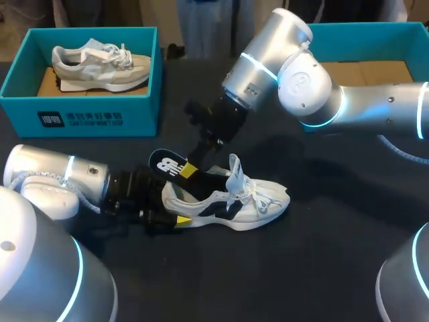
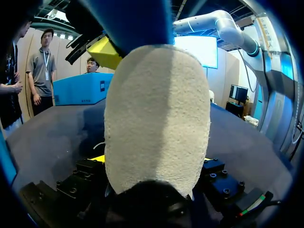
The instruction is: Take the shoe out of the shoebox, open the shoe tongue, remove and reinsert the insole, then place the shoe into the shoebox
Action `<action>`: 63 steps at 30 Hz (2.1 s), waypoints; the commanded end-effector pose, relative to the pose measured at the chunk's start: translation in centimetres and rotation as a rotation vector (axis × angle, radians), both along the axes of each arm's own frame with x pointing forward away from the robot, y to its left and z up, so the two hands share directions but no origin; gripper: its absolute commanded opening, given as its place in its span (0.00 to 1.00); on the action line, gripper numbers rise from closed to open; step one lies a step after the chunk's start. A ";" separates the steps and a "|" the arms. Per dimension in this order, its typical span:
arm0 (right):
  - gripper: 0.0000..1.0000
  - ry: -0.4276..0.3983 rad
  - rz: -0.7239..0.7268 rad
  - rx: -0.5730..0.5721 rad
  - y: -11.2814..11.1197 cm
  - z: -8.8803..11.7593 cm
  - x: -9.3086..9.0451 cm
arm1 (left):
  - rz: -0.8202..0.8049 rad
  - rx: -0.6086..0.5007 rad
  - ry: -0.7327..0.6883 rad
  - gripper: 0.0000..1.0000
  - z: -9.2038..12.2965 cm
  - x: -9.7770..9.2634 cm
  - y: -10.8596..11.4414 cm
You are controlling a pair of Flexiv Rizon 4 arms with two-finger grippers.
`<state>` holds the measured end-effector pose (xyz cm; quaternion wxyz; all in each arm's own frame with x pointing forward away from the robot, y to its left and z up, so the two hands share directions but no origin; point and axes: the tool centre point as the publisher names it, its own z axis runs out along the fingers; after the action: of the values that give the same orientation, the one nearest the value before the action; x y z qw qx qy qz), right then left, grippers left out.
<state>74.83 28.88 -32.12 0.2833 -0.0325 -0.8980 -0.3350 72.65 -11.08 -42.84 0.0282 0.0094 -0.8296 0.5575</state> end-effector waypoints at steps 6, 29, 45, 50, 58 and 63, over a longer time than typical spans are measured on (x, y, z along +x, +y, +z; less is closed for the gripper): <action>0.00 -0.042 -0.047 0.046 0.5 0.8 0.0 | 0.000 0.004 0.001 0.00 -0.5 0.0 -0.4; 0.00 -0.284 -0.332 0.326 3.7 9.9 5.5 | 0.000 0.004 0.001 0.00 -0.5 0.0 -0.4; 0.00 -0.281 -0.390 0.363 3.1 11.4 6.3 | 0.000 0.004 0.001 0.00 -0.5 0.0 -0.4; 0.00 -0.281 -0.390 0.363 3.1 11.4 6.3 | 0.000 0.004 0.001 0.00 -0.5 0.0 -0.4; 0.00 -0.281 -0.390 0.363 3.1 11.4 6.3 | 0.000 0.004 0.001 0.00 -0.5 0.0 -0.4; 0.00 -0.268 -0.392 0.356 2.7 11.5 6.4 | 0.000 0.004 0.001 0.00 -0.5 0.0 -0.4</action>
<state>81.18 31.89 -20.69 0.0898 -0.1081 -0.8307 -0.5388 72.65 -11.08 -42.85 0.0282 0.0094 -0.8296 0.5575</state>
